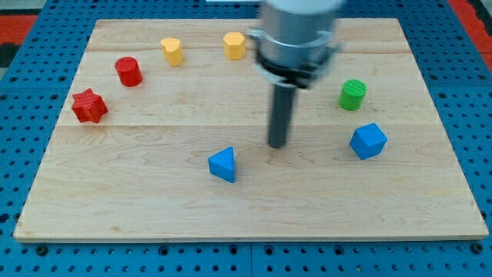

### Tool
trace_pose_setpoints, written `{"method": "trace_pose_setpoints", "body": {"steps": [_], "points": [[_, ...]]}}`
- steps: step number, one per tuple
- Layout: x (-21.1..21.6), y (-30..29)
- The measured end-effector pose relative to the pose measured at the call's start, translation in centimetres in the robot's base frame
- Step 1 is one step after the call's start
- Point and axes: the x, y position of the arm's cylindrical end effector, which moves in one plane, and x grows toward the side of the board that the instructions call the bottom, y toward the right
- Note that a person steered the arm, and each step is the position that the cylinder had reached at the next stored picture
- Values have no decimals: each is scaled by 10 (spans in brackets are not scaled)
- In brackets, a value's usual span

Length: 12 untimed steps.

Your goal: Place the blue triangle at the bottom of the blue cube

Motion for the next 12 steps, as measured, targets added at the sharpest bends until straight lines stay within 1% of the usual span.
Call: {"method": "trace_pose_setpoints", "body": {"steps": [1,2,4,5,6,7,8,9,10,11,12], "points": [[-12,-94],[54,-118],[45,-6],[56,51],[80,94],[80,116],[92,17],[122,54],[117,98],[104,115],[104,124]]}}
